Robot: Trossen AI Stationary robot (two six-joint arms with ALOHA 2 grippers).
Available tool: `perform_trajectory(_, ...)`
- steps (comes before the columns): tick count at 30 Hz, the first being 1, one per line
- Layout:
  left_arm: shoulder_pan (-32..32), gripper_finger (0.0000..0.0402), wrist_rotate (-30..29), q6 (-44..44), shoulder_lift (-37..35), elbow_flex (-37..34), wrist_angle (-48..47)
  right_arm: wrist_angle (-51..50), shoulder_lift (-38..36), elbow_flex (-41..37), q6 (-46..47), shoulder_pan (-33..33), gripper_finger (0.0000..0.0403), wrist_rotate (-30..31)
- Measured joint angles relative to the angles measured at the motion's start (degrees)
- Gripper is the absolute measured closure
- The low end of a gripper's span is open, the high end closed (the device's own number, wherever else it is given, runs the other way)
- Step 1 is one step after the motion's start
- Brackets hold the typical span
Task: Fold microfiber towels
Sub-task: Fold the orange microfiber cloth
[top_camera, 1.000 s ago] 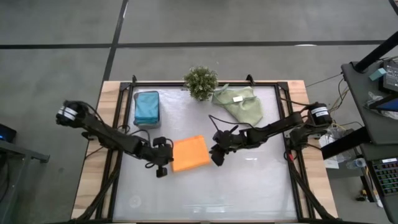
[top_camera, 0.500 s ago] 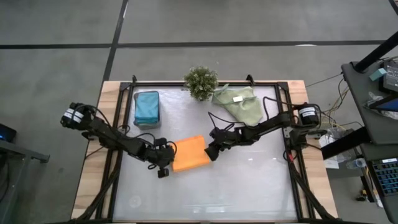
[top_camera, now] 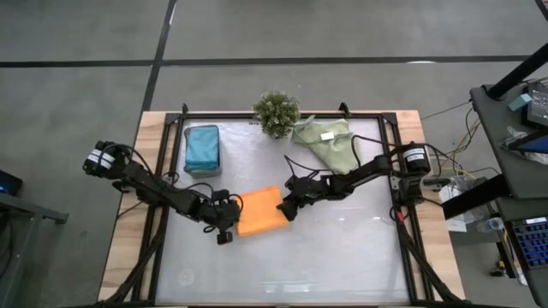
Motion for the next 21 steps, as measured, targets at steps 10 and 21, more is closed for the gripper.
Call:
perform_trajectory(10, 0.0, 0.0395, -0.6, 1.9, -2.8, 1.1, -0.1, 0.6, -0.1, 0.0, -2.6, 0.0, 0.038, -0.7)
perform_trajectory(21, 0.0, 0.0395, -1.0, 3.1, -4.0, -0.5, 0.5, -13.4, -6.1, 0.0, -6.3, -1.3, 0.0393, -1.4)
